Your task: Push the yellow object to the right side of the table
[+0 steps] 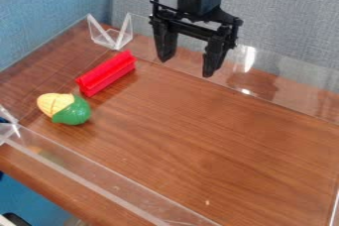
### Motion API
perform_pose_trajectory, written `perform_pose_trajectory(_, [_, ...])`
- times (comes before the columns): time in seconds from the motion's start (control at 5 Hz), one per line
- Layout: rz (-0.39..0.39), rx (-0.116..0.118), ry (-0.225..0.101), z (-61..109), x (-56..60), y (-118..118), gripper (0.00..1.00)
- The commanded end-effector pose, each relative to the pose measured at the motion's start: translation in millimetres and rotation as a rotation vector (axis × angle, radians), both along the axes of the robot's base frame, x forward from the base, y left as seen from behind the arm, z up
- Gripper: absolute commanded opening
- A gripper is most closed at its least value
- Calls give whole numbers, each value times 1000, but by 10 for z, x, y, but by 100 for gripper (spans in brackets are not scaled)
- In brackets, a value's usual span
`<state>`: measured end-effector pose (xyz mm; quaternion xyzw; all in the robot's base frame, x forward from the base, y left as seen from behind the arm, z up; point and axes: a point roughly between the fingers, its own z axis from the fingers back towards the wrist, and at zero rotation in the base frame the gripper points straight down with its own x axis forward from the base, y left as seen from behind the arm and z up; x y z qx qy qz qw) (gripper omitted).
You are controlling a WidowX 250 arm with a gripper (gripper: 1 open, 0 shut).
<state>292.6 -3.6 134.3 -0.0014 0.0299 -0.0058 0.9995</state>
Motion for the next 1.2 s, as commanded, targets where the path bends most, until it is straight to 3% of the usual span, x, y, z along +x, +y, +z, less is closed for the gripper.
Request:
perform_pose_trajectory(0.0, [-18, 0, 18, -69, 39, 100, 100])
perform_pose_trajectory(0.2, [-72, 3, 44, -130, -17, 355, 100])
perform_pose_trajectory(0.4, [-101, 13, 38, -149, -141, 741, 100])
perform_pose_trajectory(0.8, [-291, 39, 25, -133, -293, 1057, 100])
perform_pose_trajectory(1.0, [-348, 45, 38, -251, -209, 1103, 100])
